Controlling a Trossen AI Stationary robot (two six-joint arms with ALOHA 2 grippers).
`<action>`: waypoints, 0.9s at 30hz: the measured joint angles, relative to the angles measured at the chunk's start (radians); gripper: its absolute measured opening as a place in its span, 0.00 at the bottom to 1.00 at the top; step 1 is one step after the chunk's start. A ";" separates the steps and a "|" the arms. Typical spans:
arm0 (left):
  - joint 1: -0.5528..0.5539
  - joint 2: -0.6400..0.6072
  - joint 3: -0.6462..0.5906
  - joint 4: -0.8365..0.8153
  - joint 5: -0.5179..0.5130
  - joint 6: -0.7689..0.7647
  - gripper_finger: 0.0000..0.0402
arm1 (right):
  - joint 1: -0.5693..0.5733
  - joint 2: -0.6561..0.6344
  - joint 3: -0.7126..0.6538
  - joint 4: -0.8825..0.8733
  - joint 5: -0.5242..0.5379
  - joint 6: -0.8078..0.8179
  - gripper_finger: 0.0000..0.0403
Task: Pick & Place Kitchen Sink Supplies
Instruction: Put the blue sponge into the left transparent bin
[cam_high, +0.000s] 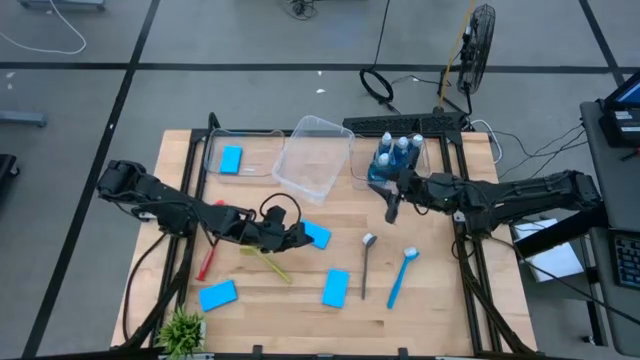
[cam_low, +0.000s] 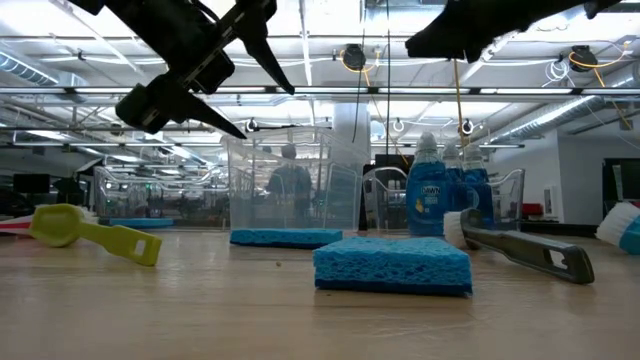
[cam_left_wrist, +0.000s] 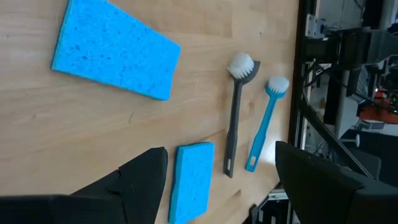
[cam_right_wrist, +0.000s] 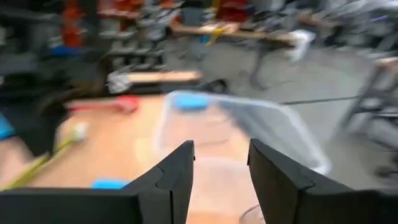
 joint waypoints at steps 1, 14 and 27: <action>0.000 0.000 0.000 0.000 0.000 -0.002 0.74 | -0.008 -0.018 0.000 -0.033 -0.050 0.020 0.34; -0.014 0.006 0.002 -0.009 -0.157 -0.160 0.74 | -0.075 -0.238 -0.058 -0.203 -0.343 0.097 0.32; 0.016 0.319 0.454 -0.537 -0.118 -0.329 0.74 | -0.083 -0.446 -0.194 -0.180 -0.395 0.142 0.32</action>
